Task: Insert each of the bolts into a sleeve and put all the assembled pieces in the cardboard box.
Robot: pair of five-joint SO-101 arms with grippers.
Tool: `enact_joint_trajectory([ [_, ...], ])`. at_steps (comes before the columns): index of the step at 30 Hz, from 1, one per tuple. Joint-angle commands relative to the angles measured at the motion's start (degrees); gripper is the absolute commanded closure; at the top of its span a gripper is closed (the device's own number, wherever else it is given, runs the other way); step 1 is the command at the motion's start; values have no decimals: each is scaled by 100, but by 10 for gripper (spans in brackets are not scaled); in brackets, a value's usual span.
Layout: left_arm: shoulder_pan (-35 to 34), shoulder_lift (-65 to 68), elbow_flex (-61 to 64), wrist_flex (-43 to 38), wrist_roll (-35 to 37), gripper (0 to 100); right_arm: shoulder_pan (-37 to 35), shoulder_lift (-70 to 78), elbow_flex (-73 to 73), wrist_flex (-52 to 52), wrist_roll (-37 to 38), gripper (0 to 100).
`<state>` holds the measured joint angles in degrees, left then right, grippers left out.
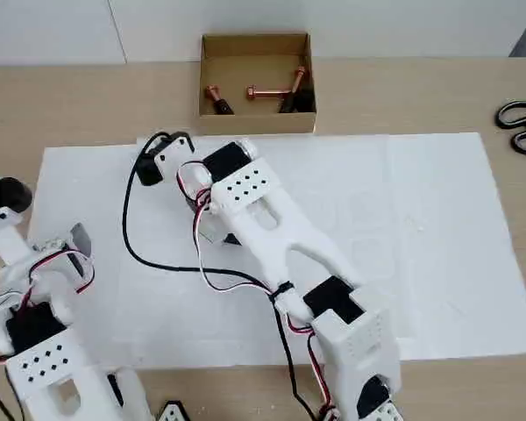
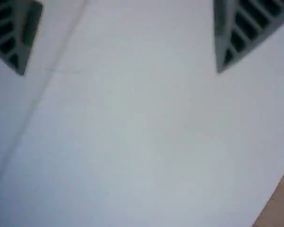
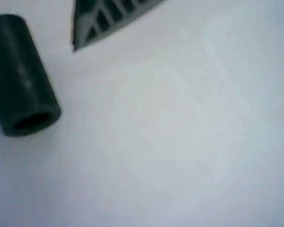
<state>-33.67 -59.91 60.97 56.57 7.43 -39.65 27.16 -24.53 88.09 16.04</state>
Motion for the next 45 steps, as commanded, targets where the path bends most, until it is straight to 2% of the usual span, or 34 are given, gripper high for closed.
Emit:
enact_joint_trajectory([
  [1, -18, -70, -145, 0, -26, 756, -40, 127, -229, 22, 44, 790],
  [12, -18, -70, -163, 0, -26, 756, -453, 708, -229, 57, 44, 790],
  [22, -26, -70, -154, 0, -26, 756, -286, 971, -229, 57, 53, 794],
  [30, -26, -70, -154, 0, -26, 756, -31, 954, -237, 48, 26, 998],
  [34, -26, -70, -163, 0, -26, 756, 75, 910, -334, 215, 35, 995],
  [39, 9, -70, -251, 9, -26, 756, 145, 620, -1099, 919, 44, 995],
  [45, 44, -53, -532, 35, -26, 756, 462, -84, -1354, 1042, 18, 995],
])
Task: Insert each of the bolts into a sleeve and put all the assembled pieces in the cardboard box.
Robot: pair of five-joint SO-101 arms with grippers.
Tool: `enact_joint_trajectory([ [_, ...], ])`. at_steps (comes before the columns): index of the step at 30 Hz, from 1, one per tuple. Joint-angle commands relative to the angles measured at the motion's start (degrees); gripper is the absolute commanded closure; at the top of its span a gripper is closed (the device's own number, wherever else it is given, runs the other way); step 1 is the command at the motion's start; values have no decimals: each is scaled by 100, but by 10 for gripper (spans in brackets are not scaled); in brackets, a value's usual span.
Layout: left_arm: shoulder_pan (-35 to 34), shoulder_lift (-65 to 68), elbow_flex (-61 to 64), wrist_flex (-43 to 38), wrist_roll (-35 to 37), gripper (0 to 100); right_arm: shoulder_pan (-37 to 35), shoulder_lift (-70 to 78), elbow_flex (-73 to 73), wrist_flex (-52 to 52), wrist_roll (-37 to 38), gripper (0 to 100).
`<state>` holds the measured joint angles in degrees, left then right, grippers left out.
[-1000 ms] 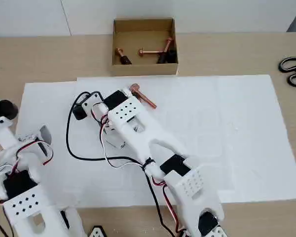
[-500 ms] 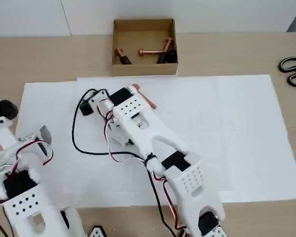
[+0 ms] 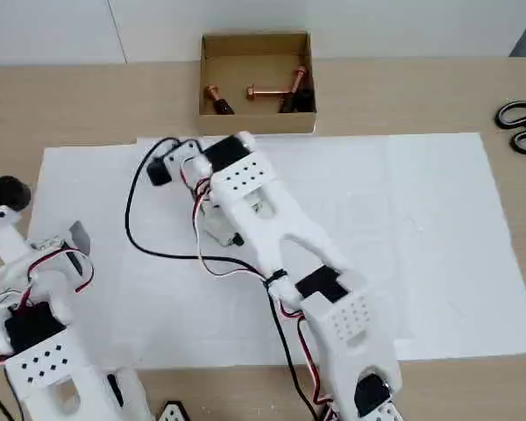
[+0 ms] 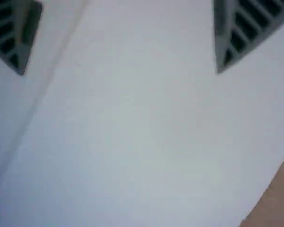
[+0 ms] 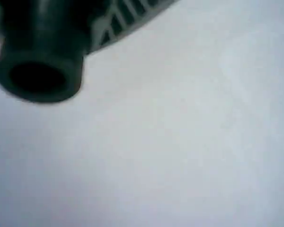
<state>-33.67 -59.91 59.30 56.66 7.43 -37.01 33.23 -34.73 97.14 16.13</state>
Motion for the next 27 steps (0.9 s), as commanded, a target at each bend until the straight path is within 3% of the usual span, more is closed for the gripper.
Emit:
enact_joint_trajectory([
  [1, 123, -26, -409, 35, -62, 756, 286, -804, -334, 136, -9, 995],
  [6, 1046, -26, -769, 519, -360, 756, 910, -1297, -325, 180, -229, 995],
  [14, 2567, 141, -1367, 510, -360, 756, 1710, -1807, -325, 215, -229, 995],
  [20, 2884, 1820, -2132, 255, -325, 756, 1982, -2070, -237, 224, -229, 995],
  [27, 3508, 4264, -3943, 141, 220, 756, 2000, -2255, 149, 215, -229, 995],
])
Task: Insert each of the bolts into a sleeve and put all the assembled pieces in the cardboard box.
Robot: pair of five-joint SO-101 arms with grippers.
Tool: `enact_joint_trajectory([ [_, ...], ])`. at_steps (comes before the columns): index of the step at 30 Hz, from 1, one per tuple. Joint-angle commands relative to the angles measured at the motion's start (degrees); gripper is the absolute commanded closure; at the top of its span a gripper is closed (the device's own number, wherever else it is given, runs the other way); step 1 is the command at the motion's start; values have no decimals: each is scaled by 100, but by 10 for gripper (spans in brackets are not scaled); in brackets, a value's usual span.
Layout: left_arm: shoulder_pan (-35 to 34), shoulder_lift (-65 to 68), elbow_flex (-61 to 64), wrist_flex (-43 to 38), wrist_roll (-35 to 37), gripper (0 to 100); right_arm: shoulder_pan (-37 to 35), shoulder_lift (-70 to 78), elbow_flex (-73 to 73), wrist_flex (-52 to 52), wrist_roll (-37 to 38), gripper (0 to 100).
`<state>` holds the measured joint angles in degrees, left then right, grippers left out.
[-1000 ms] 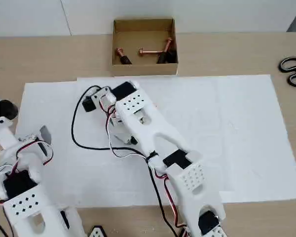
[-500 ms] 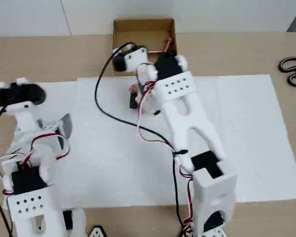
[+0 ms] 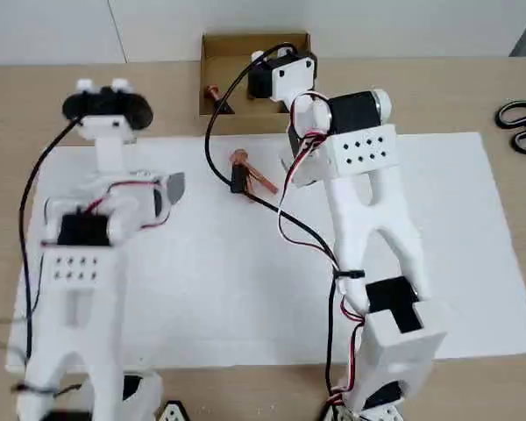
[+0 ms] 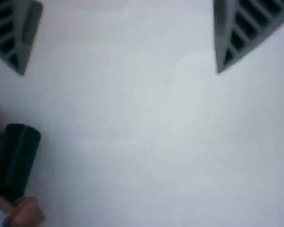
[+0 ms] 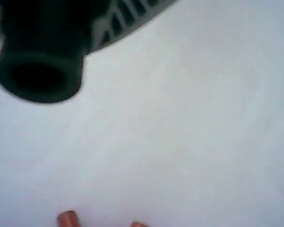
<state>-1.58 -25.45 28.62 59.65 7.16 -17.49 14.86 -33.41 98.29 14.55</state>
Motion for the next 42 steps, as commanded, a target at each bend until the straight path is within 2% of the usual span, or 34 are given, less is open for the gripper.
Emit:
enact_joint_trajectory([
  [1, 440, 1152, -1147, -167, 396, 756, 48, -444, 53, 101, -70, 995],
  [8, 1327, 2998, -2193, -738, 1662, 756, 57, -497, 132, 101, -70, 995],
  [18, 1398, 4343, -2281, -1925, 1705, 756, 66, -497, 132, 92, -70, 995],
  [25, 1758, 4369, -2281, -1952, 1732, 756, 523, -497, 123, 84, -70, 995],
  [31, 1802, 4220, -2334, -1978, 1864, 756, 998, -514, 105, 75, -79, 995],
  [37, 1793, 4255, -2396, -1996, 1864, 756, 998, -514, 105, 75, -88, 995],
  [42, 1758, 4325, -2369, -2356, 1864, 756, 998, -505, 105, 75, -88, 995],
])
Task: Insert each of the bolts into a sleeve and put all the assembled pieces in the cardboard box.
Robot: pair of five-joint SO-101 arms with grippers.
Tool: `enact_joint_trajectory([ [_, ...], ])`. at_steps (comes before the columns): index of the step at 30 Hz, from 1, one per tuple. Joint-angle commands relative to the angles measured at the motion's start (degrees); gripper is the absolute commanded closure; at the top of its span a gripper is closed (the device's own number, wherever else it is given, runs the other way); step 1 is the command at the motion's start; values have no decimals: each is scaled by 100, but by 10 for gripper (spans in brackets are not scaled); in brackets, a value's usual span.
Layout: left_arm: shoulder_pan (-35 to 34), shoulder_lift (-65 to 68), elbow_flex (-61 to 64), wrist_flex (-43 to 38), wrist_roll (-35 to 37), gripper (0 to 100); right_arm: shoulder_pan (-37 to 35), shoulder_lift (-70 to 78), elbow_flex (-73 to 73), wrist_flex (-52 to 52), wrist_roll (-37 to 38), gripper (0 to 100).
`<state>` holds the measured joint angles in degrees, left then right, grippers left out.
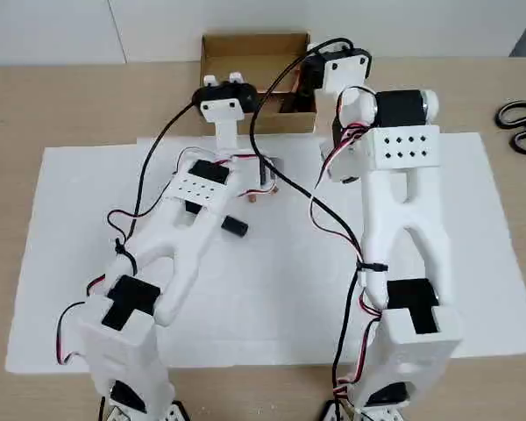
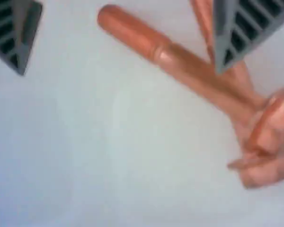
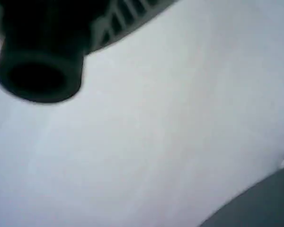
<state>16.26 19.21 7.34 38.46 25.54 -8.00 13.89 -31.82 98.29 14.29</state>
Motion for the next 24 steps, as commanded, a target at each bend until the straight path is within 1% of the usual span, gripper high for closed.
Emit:
enact_joint_trajectory([
  [1, -18, -79, -251, -308, 35, 756, 48, -409, -53, 75, -62, 995],
  [4, 18, 202, -251, -651, 44, 756, 48, -409, -53, 75, -62, 995],
  [6, 9, 369, -268, -721, 97, 756, 48, -409, -53, 75, -62, 995],
  [10, -132, 448, -268, -677, 897, 756, 48, -400, -44, 75, -62, 995],
  [12, -220, 360, -259, -677, 1073, 756, 48, -391, -44, 66, -62, 995],
  [15, -273, 185, -251, -677, 1090, 756, 48, -391, -44, 66, -62, 995],
  [19, -185, 9, -242, -448, 1099, 756, 48, -374, -44, 57, -62, 995],
  [24, -114, -70, -251, -396, 1099, 757, 48, -374, -44, 57, -167, 995],
])
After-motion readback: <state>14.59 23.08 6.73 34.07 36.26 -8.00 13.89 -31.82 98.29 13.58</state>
